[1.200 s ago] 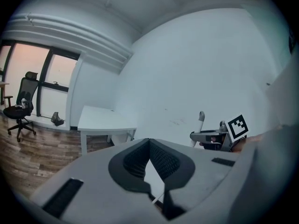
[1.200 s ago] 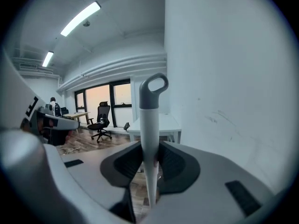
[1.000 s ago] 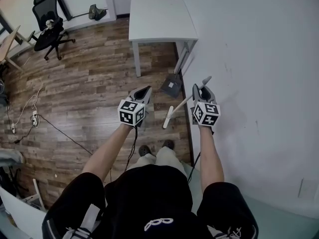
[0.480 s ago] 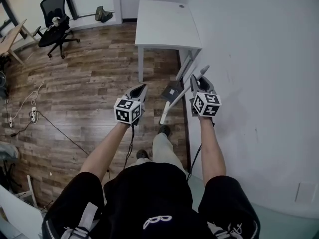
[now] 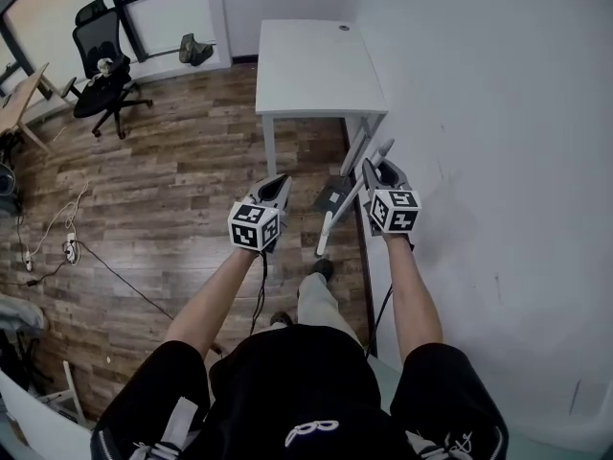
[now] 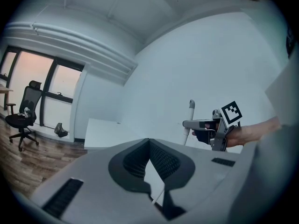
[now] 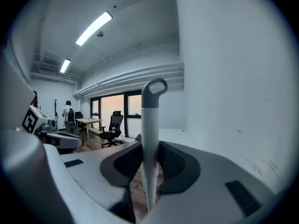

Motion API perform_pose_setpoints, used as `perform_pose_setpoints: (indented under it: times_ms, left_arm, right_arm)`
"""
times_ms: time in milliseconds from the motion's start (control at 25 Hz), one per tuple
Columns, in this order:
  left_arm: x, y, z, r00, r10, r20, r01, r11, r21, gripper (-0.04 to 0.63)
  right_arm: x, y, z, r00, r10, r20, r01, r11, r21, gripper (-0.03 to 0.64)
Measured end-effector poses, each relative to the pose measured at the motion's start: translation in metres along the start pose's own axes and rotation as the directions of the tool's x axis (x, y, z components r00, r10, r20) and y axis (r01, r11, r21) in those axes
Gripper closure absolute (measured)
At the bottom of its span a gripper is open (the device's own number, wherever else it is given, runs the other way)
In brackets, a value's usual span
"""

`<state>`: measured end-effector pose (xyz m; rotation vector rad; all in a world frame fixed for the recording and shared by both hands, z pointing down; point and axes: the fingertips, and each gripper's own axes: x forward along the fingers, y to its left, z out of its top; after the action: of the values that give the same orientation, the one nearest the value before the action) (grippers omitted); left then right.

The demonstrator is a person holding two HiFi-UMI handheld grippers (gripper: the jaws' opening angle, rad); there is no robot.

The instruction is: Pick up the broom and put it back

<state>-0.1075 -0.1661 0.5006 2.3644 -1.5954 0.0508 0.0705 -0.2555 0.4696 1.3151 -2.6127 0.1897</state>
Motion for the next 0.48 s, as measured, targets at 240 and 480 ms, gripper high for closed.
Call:
perform_pose_setpoints:
  times_ms: [240,480]
  left_arm:
    - [0.051,0.010,0.005,1.000,-0.020,-0.024,0.021,1.000,0.019,0.578]
    - [0.100,0.023,-0.003,0.998,-0.028,-0.059,0.029,0.999,0.019,0.578]
  right_arm:
    - [0.031,-0.030,-0.016,1.000,-0.003,-0.018,0.004,1.000,0.012,0.500]
    - [0.065,-0.060,-0.041,0.998,-0.005,-0.066,0.007,1.000,0.028,0.500]
